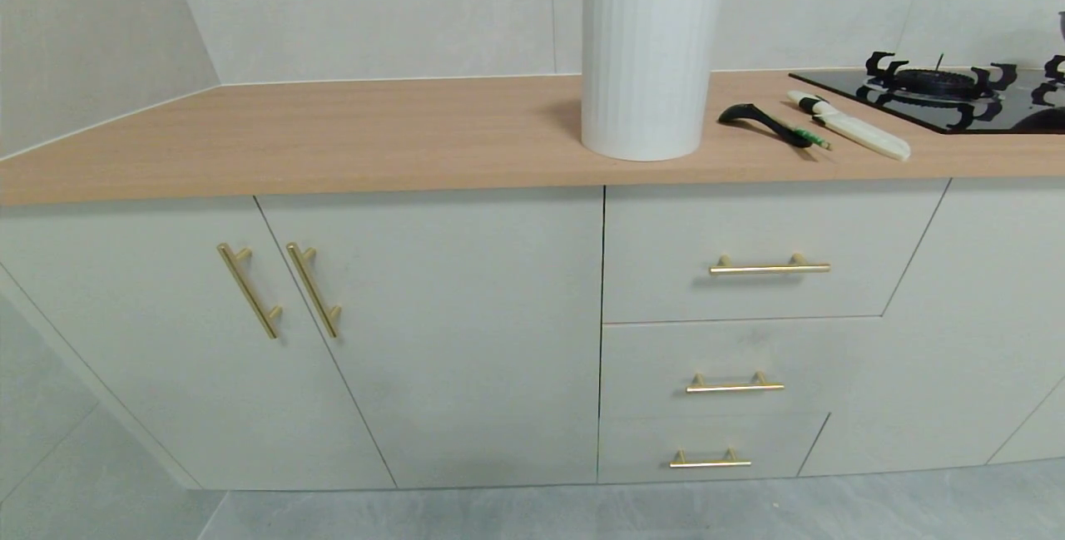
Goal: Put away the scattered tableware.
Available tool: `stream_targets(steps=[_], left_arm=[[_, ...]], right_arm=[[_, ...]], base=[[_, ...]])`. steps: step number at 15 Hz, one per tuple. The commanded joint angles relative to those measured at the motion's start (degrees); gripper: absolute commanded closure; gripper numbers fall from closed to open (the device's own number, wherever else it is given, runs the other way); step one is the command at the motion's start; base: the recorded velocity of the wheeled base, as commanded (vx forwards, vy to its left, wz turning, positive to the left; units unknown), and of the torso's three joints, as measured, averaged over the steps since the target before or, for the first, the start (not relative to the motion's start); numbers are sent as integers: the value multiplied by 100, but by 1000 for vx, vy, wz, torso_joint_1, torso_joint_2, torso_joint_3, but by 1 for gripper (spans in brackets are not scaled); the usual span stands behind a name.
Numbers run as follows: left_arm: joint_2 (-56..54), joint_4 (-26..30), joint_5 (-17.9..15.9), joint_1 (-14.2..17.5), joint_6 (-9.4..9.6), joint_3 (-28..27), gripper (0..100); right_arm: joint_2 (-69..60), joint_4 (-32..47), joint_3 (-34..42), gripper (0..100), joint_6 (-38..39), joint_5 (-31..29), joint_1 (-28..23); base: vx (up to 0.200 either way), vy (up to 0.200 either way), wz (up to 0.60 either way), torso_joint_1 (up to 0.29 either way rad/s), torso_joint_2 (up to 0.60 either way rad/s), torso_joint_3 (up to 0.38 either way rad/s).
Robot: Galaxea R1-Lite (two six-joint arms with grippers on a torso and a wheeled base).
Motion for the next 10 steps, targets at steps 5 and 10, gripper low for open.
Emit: stream_targets(steps=[5,10], left_arm=[[9,-1,1,1,-1,0,0],[9,-1,1,1,-1,0,0]], right_arm=[[2049,159,-741,0,97,535,552],[5134,53,-1875,0,88,518,965]], base=[[0,0,0,0,0,0],[0,0,0,0,0,0]])
